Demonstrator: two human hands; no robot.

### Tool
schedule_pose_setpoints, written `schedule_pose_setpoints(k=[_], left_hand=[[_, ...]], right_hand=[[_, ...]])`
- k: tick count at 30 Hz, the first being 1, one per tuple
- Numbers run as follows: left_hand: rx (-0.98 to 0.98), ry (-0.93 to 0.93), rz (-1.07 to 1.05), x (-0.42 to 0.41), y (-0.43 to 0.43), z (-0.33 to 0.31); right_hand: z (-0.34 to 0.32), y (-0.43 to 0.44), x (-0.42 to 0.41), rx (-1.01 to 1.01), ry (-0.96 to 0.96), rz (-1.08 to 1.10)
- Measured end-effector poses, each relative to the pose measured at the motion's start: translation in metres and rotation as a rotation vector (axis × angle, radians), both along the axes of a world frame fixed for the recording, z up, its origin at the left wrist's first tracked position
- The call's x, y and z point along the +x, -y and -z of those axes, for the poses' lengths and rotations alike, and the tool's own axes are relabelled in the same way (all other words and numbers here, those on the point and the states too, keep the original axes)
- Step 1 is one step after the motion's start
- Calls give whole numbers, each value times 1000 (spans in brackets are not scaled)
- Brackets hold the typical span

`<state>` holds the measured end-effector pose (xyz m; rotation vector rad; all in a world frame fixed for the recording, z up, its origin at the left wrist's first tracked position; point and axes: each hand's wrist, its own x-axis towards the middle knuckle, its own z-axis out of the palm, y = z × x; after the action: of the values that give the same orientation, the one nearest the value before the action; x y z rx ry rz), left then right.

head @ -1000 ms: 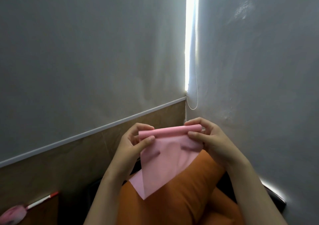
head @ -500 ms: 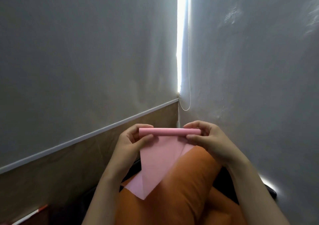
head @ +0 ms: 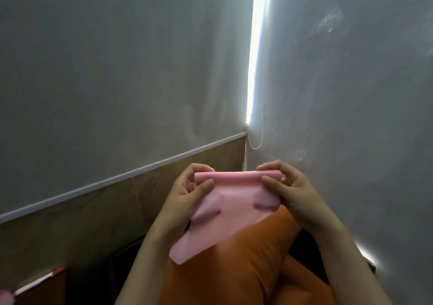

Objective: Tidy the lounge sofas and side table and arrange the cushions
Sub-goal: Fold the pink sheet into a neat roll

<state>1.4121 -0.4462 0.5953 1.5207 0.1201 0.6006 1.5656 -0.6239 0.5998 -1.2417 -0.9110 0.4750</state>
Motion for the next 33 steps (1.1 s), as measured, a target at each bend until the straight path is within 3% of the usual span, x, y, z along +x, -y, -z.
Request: schedule_pose_setpoints(k=[15,25,33], left_hand=[[82,-39,-107,8,-6,-2],[122,-44,-106,7,-11,0],[47,-18,-8,7,-8,2]], right_hand=[[6,-1,7,-24,-143,4],[4,-3,2,5,-46,85],[-2,2,1,-27,11,108]])
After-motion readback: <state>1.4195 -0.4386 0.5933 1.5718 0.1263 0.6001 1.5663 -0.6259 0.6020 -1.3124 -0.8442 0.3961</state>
